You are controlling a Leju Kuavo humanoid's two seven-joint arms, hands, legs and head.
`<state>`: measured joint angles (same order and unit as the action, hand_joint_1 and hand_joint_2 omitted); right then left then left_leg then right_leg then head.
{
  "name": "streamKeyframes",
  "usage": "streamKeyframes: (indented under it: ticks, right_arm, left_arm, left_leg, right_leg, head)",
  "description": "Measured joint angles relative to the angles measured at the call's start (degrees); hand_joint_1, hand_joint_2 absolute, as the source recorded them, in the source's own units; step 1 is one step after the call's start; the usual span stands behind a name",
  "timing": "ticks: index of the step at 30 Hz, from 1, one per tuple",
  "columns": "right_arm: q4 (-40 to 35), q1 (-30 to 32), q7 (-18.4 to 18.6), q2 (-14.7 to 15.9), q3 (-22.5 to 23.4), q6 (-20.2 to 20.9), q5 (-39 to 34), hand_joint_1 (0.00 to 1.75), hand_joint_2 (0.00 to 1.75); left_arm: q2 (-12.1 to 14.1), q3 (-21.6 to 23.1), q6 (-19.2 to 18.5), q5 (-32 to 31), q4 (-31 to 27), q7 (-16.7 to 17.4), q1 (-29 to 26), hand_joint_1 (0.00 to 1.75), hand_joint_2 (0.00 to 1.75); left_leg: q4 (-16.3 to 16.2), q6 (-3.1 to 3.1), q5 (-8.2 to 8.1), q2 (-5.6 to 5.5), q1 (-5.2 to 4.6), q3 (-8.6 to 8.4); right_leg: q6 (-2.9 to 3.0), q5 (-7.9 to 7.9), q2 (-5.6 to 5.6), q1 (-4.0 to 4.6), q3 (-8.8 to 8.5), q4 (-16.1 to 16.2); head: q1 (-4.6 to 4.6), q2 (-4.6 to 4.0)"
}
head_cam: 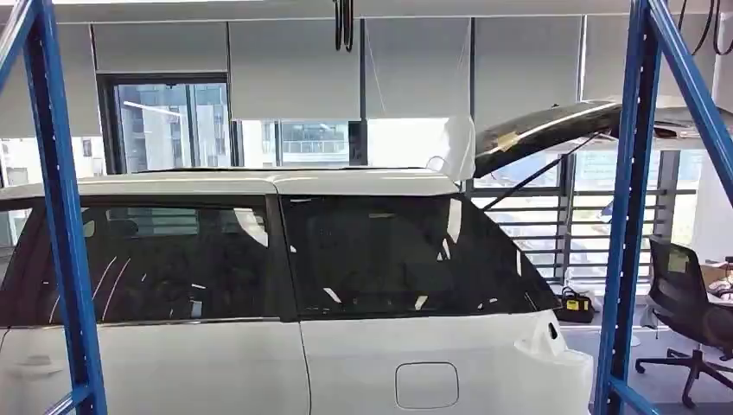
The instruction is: Take the parts from the cabinet and place them on the table.
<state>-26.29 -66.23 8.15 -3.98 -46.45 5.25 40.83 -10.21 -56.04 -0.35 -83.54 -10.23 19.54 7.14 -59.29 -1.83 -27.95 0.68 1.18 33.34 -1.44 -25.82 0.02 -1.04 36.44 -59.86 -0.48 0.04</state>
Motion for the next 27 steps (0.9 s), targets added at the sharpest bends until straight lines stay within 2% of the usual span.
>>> streamKeyframes:
  ticks: [1, 2, 3, 4, 6, 7, 8, 9, 10, 12, 13, 14, 15, 16, 17, 21, 27]
  right_arm:
    - [0.04, 0.15, 0.0, 0.06, 0.02, 0.02, 0.06, 1.75, 1.75]
    - [0.07, 0.12, 0.11, 0.09, 0.07, 0.0, 0.13, 1.75, 1.75]
    - [0.07, 0.04, 0.07, 0.04, 0.13, 0.0, 0.13, 1.75, 1.75]
    - [0.07, -0.11, 0.05, -0.13, 0.15, -0.02, 0.13, 1.75, 1.75]
    - [0.09, -0.05, 0.04, -0.33, 0.15, 0.0, 0.13, 1.75, 1.75]
    - [0.13, 0.07, 0.04, -0.42, 0.15, 0.0, 0.13, 1.75, 1.75]
    - [0.24, 0.17, 0.04, -0.44, 0.15, 0.0, 0.13, 1.75, 1.75]
    - [0.33, 0.21, 0.04, -0.44, 0.15, 0.0, 0.13, 1.75, 1.75]
    - [0.37, 0.2, 0.04, -0.44, 0.17, 0.0, 0.13, 1.75, 1.75]
    - [0.35, 0.07, 0.04, -0.46, 0.2, -0.02, 0.13, 1.75, 1.75]
    - [0.35, -0.04, 0.04, -0.46, 0.2, -0.04, 0.13, 1.75, 1.75]
    - [0.39, -0.14, 0.07, -0.44, 0.24, -0.07, 0.13, 1.75, 1.75]
    - [0.42, -0.11, 0.02, -0.44, 0.24, -0.07, 0.13, 1.75, 1.75]
    - [0.42, -0.08, -0.04, -0.44, 0.26, -0.07, 0.13, 1.75, 1.75]
    - [0.44, -0.08, -0.04, -0.44, 0.26, -0.07, 0.13, 1.75, 1.75]
    - [0.44, -0.12, -0.13, -0.44, 0.31, -0.07, 0.17, 1.75, 1.75]
    - [0.46, -0.12, -0.11, -0.42, 0.33, -0.05, 0.24, 1.75, 1.75]
  left_arm:
    - [0.0, -0.02, -0.11, 0.09, 0.0, 0.0, -0.06, 0.0, 0.0]
    - [0.0, -0.04, -0.15, 0.2, 0.0, 0.02, -0.04, 0.0, 0.0]
    - [0.0, -0.04, -0.15, 0.24, 0.0, 0.04, -0.04, 0.0, 0.0]
    - [0.0, -0.04, -0.15, 0.35, 0.0, 0.09, -0.02, 0.0, 0.0]
    - [0.0, -0.09, -0.2, 0.39, 0.0, 0.09, -0.03, 0.0, 0.0]
    - [0.0, -0.09, -0.24, 0.39, 0.0, 0.09, -0.04, 0.0, 0.0]
    - [0.0, -0.09, -0.26, 0.39, 0.0, 0.09, -0.04, 0.0, 0.0]
    - [0.0, -0.11, -0.24, 0.39, 0.0, 0.04, -0.06, 0.0, 0.0]
    - [0.0, -0.13, -0.13, 0.39, 0.0, -0.04, -0.06, 0.0, 0.0]
    - [0.02, -0.15, 0.4, 0.39, 0.0, -0.64, -0.04, 0.0, 0.0]
    - [0.02, -0.13, 0.5, 0.35, 0.0, -1.07, 0.03, 0.0, 0.0]
    - [0.0, -0.13, 0.39, 0.15, 0.0, -1.4, 0.07, 0.0, 0.0]
    - [-0.02, -0.11, 0.22, -0.04, 0.0, -1.66, 0.03, 0.0, 0.0]
    - [-0.07, -0.11, -0.07, -0.02, 0.0, -2.14, -0.07, 0.0, 0.0]
    - [-0.07, -0.13, -0.26, -0.02, 0.0, -2.69, -0.1, 0.0, 0.0]
    - [0.0, -0.15, -0.26, 0.59, 0.0, -3.63, 0.08, 0.0, 0.0]
    - [0.0, -0.15, 0.04, 0.74, 0.0, -3.23, 0.04, 0.0, 0.0]
  left_leg:
    - [0.25, -0.29, 0.17, 0.1, 0.18, -0.08]
    - [0.23, -0.51, 0.0, 0.08, 0.18, -0.05]
    - [-0.61, -0.67, -0.96, 0.04, 0.37, 0.25]
    - [-3.38, -0.75, -2.66, -0.02, 0.4, 1.4]
    - [-12.93, -0.9, -6.86, -0.33, 0.36, 5.61]
    - [-16.93, -0.94, -7.98, -0.37, 0.36, 7.53]
    - [-18.45, -0.96, -7.86, -0.39, 0.37, 8.36]
    - [-17.01, -0.92, -6.42, -0.41, 0.36, 7.84]
    - [-12.9, -0.82, -4.02, -0.42, 0.37, 5.97]
    - [-2.09, -0.6, 0.66, -0.46, 0.41, 0.69]
    - [-0.41, -0.55, -0.22, -0.64, 0.12, -0.08]
    - [-0.3, -0.25, 0.09, -0.6, 0.0, 0.22]
    - [0.01, -0.2, 0.29, -0.61, 0.15, 0.29]
    - [-0.04, -0.29, 0.37, -0.62, 0.13, 0.32]
    - [-0.05, -0.08, 0.49, -0.65, -0.03, 0.4]
    - [-0.08, 0.39, 0.77, -0.73, -0.21, 0.75]
    - [-0.16, 0.54, 0.82, -0.7, -0.27, 0.97]
  right_leg:
    - [0.25, -0.01, 0.11, 0.25, 0.08, -0.06]
    - [0.77, 0.24, 0.09, -0.24, -0.05, 0.39]
    - [1.09, 0.41, 0.09, -0.55, -0.15, 0.59]
    - [1.66, 0.47, 0.09, -0.58, -0.12, 0.64]
    - [2.01, 0.45, 0.16, -0.43, -0.11, 0.64]
    - [2.07, 0.47, 0.18, -0.28, -0.11, 0.64]
    - [2.11, 0.51, 0.2, -0.21, -0.11, 0.64]
    - [2.11, 0.53, 0.25, -0.16, -0.11, 0.63]
    - [2.05, 0.57, 0.28, -0.17, -0.14, 0.62]
    - [1.85, 0.67, 0.3, -0.2, -0.21, 0.56]
    - [1.43, 0.79, 0.34, 0.25, 0.03, 0.46]
    - [1.16, 0.97, 0.38, 0.25, 0.22, 0.46]
    - [1.04, 0.86, 0.38, 0.44, 0.27, 0.39]
    - [2.12, 0.99, 0.4, 0.37, 0.28, 0.6]
    - [2.14, 1.15, 0.37, 0.34, 0.27, 0.66]
    - [1.3, 1.8, 0.34, 0.2, 0.17, 1.41]
    - [0.86, 2.12, 0.35, 0.16, 0.21, 1.79]
  head:
    - [0.02, -0.04]
    - [0.02, -0.04]
    - [0.09, 0.0]
    - [0.09, -0.04]
    - [0.13, -0.04]
    - [0.13, -0.04]
    - [0.15, -0.04]
    - [0.13, -0.04]
    - [0.18, -0.04]
    - [0.18, -0.04]
    - [0.15, -0.04]
    - [0.15, -0.07]
    - [0.15, 0.0]
    - [0.11, -0.02]
    - [0.13, -0.09]
    - [0.11, -0.04]
    - [0.11, -0.04]
